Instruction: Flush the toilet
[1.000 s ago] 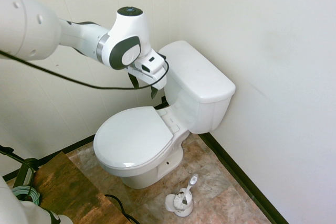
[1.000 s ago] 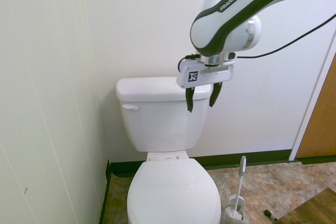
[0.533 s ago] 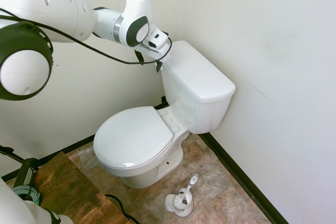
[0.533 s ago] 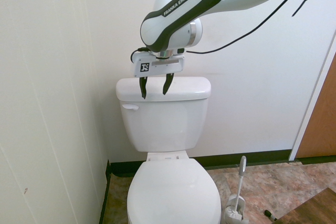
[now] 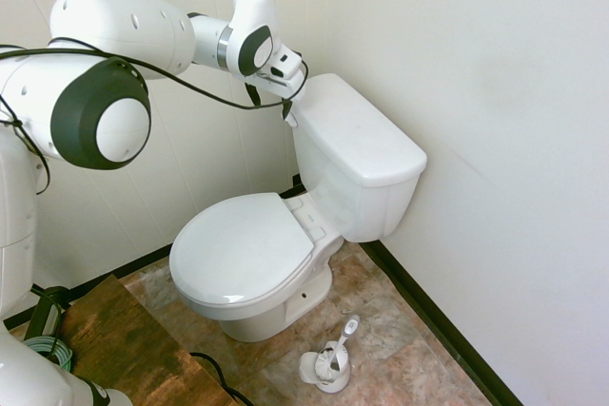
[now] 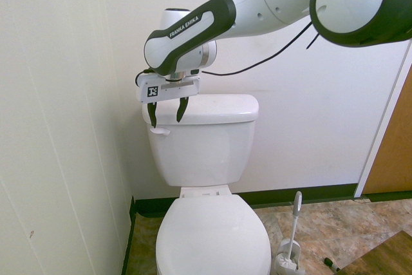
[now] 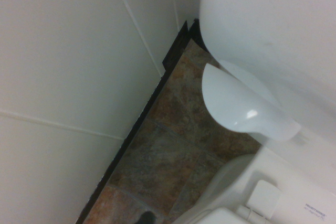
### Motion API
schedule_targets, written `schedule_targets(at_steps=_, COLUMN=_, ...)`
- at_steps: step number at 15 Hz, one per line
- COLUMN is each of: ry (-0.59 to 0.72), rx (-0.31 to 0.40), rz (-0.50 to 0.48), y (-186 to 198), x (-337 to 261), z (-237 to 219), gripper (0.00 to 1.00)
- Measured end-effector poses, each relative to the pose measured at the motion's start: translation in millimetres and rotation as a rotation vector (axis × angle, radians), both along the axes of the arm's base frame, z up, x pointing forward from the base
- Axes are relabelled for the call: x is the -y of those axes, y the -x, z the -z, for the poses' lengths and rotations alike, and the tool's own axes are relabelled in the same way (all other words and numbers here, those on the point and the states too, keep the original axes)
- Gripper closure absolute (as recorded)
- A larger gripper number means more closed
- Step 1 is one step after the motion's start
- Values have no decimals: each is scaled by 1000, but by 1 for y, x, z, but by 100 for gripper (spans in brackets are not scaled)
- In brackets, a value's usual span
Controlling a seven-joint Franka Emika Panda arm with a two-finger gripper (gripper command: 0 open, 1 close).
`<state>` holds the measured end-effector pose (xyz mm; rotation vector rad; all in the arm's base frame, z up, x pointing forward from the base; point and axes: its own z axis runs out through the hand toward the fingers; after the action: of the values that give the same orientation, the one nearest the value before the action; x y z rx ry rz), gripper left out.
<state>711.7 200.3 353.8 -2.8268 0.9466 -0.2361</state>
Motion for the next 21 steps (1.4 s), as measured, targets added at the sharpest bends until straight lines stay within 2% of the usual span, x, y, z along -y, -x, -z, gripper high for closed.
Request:
schedule_targets(at_steps=5, ry=3, rx=10, rz=17, y=-28, x=4, z=19, gripper=100)
schedule_targets(at_steps=11, ry=0, rx=30, rz=3, y=-34, x=-12, z=2, gripper=100)
schedule_targets(at_steps=21, ry=0, rx=28, rz=13, y=-42, x=-8, z=10, gripper=100)
